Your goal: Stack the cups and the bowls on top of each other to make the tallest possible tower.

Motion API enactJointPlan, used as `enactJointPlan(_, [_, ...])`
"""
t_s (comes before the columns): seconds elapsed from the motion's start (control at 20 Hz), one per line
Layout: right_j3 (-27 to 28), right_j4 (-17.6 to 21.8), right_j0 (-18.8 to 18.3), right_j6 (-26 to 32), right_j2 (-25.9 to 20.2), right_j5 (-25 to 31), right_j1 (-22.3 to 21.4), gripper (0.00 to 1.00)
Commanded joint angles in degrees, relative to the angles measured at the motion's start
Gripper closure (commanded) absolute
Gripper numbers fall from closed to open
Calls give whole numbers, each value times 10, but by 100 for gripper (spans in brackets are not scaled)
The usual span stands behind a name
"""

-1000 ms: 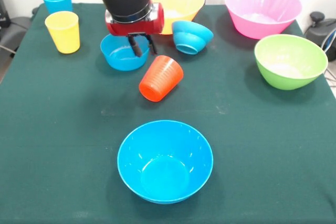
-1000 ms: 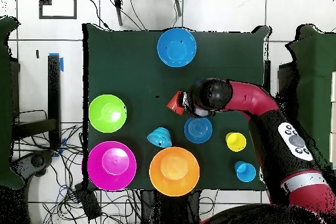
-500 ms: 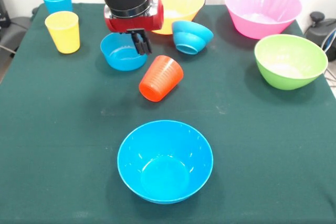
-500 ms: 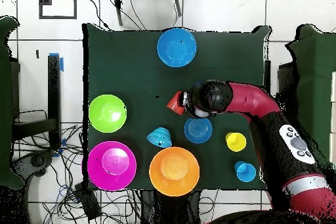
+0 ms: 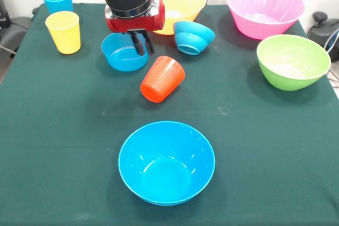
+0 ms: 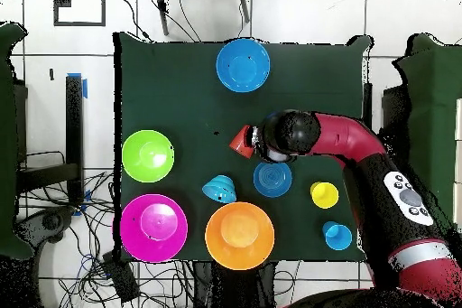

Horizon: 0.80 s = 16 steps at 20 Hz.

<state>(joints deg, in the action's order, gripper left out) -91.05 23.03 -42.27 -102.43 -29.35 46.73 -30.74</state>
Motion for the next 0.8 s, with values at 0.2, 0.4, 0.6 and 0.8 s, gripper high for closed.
enactJointPlan(0.2, [-13, 40, 13, 17, 15, -41, 21, 0])
enactJointPlan(0.4, [-16, 36, 11, 16, 14, -39, 24, 0])
enactJointPlan(0.6, [-28, 36, 10, 11, 11, -55, 20, 0])
enactJointPlan(0.8, [-38, 46, 10, 2, 20, -79, 27, 0])
